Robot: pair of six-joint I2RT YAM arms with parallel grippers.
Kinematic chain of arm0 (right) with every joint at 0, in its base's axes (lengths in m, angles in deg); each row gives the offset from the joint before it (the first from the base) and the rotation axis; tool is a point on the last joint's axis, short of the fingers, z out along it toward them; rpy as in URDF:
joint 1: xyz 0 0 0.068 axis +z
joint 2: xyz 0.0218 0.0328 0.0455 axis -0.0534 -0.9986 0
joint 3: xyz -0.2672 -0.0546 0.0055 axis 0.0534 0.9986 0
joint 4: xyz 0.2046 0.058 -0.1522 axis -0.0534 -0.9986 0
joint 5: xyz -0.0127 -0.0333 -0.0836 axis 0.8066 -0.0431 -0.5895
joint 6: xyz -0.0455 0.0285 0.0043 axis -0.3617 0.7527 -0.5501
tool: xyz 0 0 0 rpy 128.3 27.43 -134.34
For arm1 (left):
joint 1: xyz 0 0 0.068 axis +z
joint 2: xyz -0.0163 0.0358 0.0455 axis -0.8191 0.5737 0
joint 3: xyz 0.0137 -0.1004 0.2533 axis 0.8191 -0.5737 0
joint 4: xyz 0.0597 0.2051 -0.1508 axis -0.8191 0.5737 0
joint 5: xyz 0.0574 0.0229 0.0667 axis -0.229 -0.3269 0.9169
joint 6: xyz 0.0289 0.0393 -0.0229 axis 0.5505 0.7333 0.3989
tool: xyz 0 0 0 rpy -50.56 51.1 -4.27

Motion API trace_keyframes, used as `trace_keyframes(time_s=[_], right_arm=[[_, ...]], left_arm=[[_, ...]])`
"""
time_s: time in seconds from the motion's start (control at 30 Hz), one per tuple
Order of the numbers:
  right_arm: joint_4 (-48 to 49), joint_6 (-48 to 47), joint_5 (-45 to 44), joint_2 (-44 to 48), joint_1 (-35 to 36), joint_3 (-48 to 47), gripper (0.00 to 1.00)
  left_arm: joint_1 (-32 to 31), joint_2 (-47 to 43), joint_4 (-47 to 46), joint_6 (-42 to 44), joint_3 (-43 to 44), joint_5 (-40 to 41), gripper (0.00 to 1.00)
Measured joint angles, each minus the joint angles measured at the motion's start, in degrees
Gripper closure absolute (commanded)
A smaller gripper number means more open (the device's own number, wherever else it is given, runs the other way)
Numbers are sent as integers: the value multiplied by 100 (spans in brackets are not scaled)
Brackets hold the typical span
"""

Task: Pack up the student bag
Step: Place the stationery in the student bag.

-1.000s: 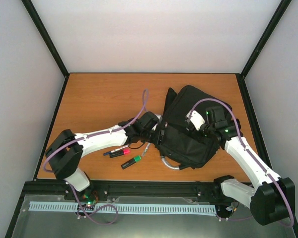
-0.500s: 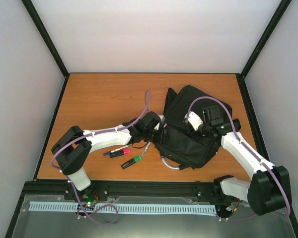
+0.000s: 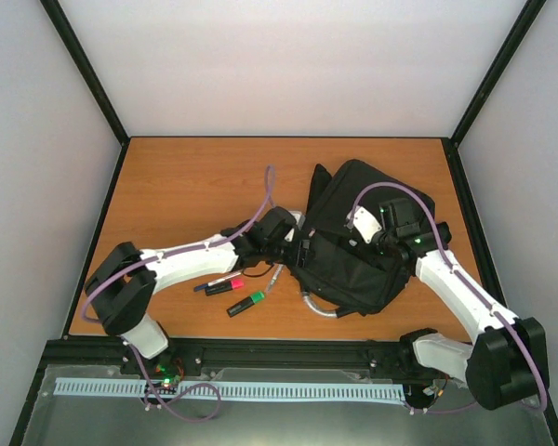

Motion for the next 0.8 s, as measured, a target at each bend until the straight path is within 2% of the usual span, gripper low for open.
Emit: trace_keyframes(time_s=[0.37,0.6,0.8], right_arm=[[7,4,-151,487,0,9,97],[11,7,-192,542,0,11,97],[11,7,-203,542,0,11,97]], left_arm=[[2,-1001,1499,122,-127,1270,30],[0,-1069,2168,138,-511,1438,36],[0,-1062,2378,188,-629,1423,42]])
